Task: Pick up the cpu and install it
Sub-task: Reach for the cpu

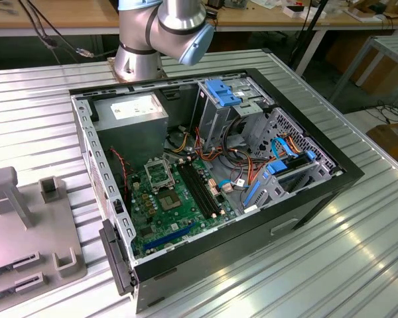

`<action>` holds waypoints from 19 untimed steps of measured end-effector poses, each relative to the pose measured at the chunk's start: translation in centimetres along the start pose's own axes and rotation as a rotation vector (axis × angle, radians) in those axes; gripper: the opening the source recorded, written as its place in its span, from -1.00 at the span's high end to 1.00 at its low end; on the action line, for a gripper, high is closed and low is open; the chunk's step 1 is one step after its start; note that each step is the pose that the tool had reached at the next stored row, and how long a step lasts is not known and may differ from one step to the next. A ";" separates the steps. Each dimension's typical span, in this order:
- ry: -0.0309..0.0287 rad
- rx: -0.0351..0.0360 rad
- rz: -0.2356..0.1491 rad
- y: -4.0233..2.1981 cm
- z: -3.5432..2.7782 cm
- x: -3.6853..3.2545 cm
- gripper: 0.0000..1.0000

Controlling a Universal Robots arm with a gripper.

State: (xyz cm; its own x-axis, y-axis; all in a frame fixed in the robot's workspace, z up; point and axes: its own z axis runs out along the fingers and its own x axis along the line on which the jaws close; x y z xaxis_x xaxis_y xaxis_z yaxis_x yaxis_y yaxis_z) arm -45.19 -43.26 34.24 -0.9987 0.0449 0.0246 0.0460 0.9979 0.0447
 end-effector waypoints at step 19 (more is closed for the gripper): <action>0.0007 -0.0017 -0.010 -3.94 3.59 0.13 0.65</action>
State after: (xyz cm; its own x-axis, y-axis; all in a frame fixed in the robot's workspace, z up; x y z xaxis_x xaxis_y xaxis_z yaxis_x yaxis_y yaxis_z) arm -45.58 -47.02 30.48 -0.9991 0.0351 0.0248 0.0363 0.9983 0.0466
